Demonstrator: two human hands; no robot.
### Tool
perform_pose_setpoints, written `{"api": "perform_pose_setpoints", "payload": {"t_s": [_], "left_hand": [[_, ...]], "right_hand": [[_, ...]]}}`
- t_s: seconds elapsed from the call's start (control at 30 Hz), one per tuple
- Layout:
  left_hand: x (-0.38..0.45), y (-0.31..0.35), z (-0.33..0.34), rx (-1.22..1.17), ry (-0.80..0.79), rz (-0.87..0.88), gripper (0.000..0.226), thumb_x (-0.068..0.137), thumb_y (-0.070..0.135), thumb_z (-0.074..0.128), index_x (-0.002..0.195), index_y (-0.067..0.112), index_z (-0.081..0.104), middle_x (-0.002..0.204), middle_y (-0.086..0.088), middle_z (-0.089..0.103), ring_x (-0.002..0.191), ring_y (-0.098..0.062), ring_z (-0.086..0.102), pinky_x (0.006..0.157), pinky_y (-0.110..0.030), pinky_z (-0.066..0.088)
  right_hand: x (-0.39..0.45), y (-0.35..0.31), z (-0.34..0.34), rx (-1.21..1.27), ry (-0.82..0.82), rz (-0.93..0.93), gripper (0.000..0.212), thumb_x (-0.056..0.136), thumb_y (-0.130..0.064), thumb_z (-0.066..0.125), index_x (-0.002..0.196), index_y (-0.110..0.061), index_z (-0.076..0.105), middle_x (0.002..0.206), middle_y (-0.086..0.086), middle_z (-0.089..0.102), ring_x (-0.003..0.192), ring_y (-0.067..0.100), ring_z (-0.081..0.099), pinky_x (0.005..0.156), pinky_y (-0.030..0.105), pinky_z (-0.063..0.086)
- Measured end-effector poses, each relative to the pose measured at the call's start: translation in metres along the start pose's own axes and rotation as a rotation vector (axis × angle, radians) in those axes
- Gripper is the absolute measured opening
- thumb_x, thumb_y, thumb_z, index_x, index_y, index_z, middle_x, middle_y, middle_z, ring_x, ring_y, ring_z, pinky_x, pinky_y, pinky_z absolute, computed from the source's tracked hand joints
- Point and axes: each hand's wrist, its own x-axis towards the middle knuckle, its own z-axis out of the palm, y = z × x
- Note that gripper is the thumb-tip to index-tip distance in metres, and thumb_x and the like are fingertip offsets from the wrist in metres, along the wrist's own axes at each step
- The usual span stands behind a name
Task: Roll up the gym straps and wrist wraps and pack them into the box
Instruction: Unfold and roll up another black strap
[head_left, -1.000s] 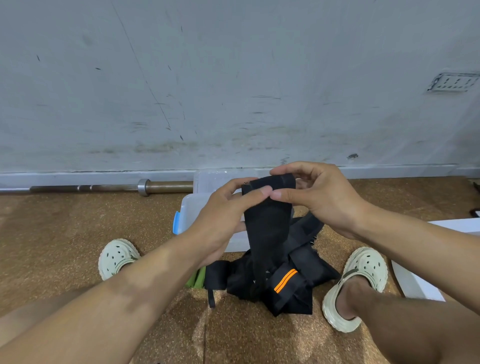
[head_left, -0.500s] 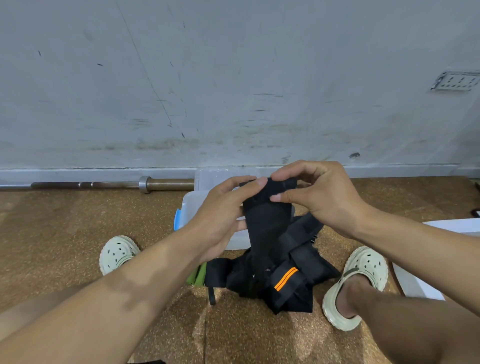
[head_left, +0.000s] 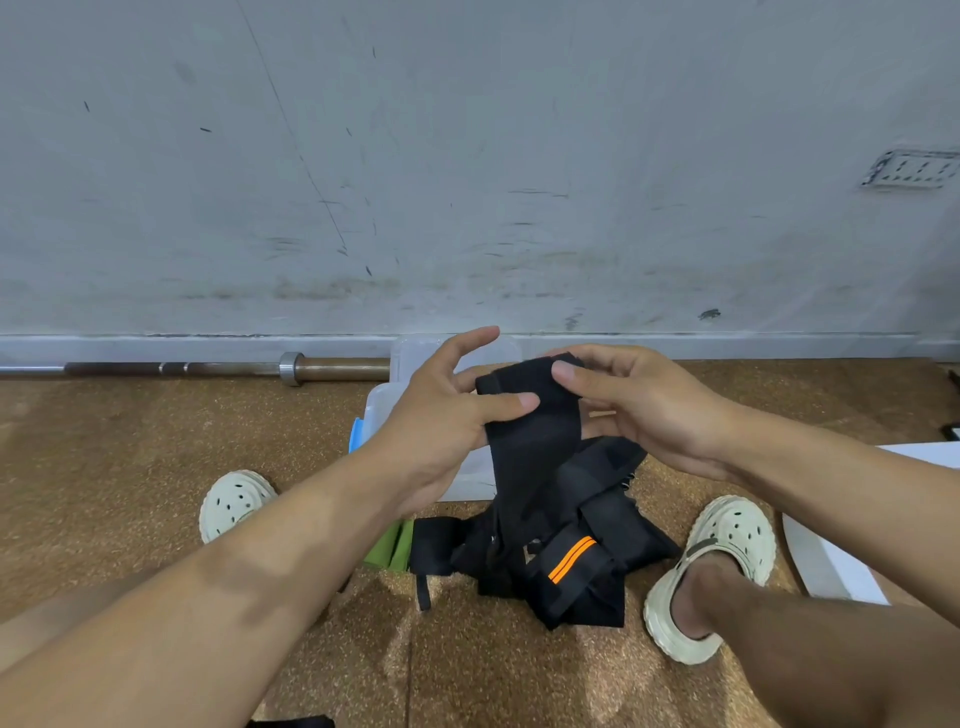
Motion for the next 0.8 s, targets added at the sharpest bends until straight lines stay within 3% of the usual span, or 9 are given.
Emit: {"api": "perform_pose_setpoints", "payload": {"t_s": [0.1,0.2,0.27,0.37,0.47,0.63,0.8], "left_hand": [[0.002,-0.002,0.002,-0.011,0.031,0.008,0.075,0.080,-0.009,0.077,0.142,0.025,0.051,0.122,-0.007,0.071,0.106,-0.022,0.074,0.089,-0.037,0.059],[0.002,-0.005,0.005,-0.052,0.046,-0.043,0.071,0.083,0.001,0.079,0.143,0.022,0.048,0.121,-0.009,0.073,0.105,-0.022,0.074,0.095,-0.039,0.058],[0.001,-0.006,0.006,-0.075,0.039,-0.069,0.060,0.087,0.009,0.077,0.141,0.016,0.052,0.122,-0.008,0.073,0.107,-0.022,0.074,0.099,-0.042,0.056],[0.001,-0.007,0.007,-0.048,0.022,-0.061,0.036,0.097,0.018,0.067,0.132,0.013,0.062,0.119,-0.007,0.075,0.109,-0.022,0.073,0.102,-0.043,0.055],[0.002,-0.010,0.008,0.012,0.083,-0.054,0.032,0.101,0.026,0.063,0.131,0.017,0.062,0.116,-0.002,0.076,0.108,-0.020,0.073,0.104,-0.046,0.054],[0.001,-0.014,0.003,0.050,0.086,-0.059,0.035,0.102,0.025,0.061,0.136,0.016,0.058,0.120,-0.005,0.075,0.112,-0.021,0.071,0.105,-0.049,0.052],[-0.001,-0.018,-0.001,0.056,0.054,-0.052,0.036,0.103,0.021,0.058,0.138,0.014,0.055,0.123,-0.006,0.073,0.113,-0.021,0.071,0.105,-0.046,0.053]], "right_hand": [[0.001,0.001,0.002,0.024,0.070,-0.057,0.047,0.082,-0.022,0.073,0.128,-0.013,0.069,0.122,0.017,0.073,0.108,0.032,0.074,0.087,0.037,0.062],[0.001,0.002,0.007,0.055,0.171,-0.102,0.052,0.080,-0.015,0.075,0.132,-0.014,0.066,0.118,0.019,0.074,0.106,0.034,0.074,0.083,0.032,0.064],[0.001,0.002,0.011,0.080,0.241,-0.122,0.059,0.077,-0.016,0.079,0.133,-0.017,0.062,0.113,0.011,0.077,0.100,0.027,0.077,0.079,0.028,0.063],[0.002,0.005,0.021,0.110,0.372,-0.144,0.049,0.080,-0.012,0.083,0.127,-0.014,0.068,0.110,0.004,0.079,0.096,0.013,0.077,0.078,0.021,0.060],[0.001,0.011,0.034,0.094,0.409,-0.133,0.048,0.090,-0.015,0.077,0.136,-0.017,0.064,0.102,-0.005,0.080,0.096,-0.002,0.074,0.081,0.013,0.057],[0.000,0.015,0.044,-0.090,0.376,-0.127,0.050,0.098,-0.032,0.069,0.146,-0.030,0.055,0.095,-0.005,0.081,0.099,0.003,0.074,0.099,0.027,0.055],[-0.002,0.019,0.042,-0.182,0.346,-0.140,0.051,0.100,-0.035,0.066,0.148,-0.036,0.051,0.095,-0.002,0.081,0.100,0.006,0.074,0.101,0.031,0.055]]}}
